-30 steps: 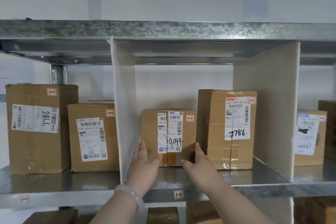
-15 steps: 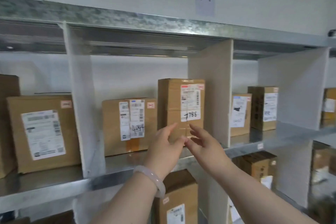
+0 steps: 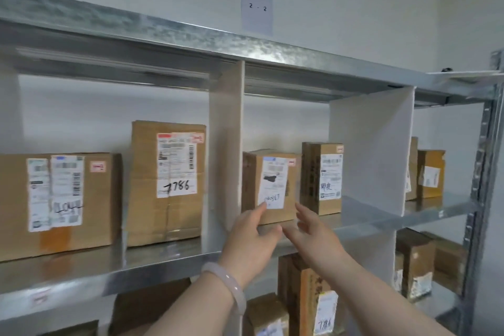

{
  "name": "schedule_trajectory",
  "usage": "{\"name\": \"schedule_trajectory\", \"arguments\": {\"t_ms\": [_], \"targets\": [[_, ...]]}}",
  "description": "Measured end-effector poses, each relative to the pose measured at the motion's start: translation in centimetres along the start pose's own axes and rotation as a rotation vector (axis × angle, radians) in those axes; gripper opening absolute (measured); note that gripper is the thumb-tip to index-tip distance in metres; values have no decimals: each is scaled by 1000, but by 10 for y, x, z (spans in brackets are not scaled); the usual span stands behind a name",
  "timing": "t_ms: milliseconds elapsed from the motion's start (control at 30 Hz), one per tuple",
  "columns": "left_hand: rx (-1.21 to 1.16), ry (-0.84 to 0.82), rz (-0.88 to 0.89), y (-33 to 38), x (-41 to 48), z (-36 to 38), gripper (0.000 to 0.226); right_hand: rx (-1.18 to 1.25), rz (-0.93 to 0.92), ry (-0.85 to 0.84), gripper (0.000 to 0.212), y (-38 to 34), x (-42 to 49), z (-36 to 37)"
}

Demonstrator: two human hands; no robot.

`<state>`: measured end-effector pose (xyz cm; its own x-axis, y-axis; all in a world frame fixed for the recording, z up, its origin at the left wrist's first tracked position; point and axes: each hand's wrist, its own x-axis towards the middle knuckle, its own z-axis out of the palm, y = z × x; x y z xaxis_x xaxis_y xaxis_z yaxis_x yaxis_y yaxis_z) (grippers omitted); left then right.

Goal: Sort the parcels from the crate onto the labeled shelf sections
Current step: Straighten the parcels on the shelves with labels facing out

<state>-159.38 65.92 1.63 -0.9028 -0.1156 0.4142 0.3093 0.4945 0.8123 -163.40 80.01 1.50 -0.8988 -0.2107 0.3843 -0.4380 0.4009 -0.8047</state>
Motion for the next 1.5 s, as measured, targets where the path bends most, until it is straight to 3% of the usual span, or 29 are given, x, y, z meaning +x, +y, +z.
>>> {"name": "schedule_trajectory", "arguments": {"t_ms": [133,333,500,733,900,1067,1333,1500], "targets": [[31,91,-77,6,30,42,59,-84,1,-30,63,41,38,-31],[154,271,-190,-4,69,60,74,-142,5,-149,67,60,96,-38],[153,293,-214,-18,91,68,58,-131,-11,-277,50,64,118,-32],[157,320,-246,-28,105,74,66,-4,-32,-321,40,67,132,-30],[146,403,-204,-13,99,77,47,-3,-87,-317,45,71,129,-41],[196,430,-121,16,81,96,58,45,-109,-265,61,79,114,-61],[111,186,20,50,80,148,41,78,-89,-66,59,98,68,-133],[5,104,21,71,79,196,46,-13,-52,26,64,115,45,-182]]}}
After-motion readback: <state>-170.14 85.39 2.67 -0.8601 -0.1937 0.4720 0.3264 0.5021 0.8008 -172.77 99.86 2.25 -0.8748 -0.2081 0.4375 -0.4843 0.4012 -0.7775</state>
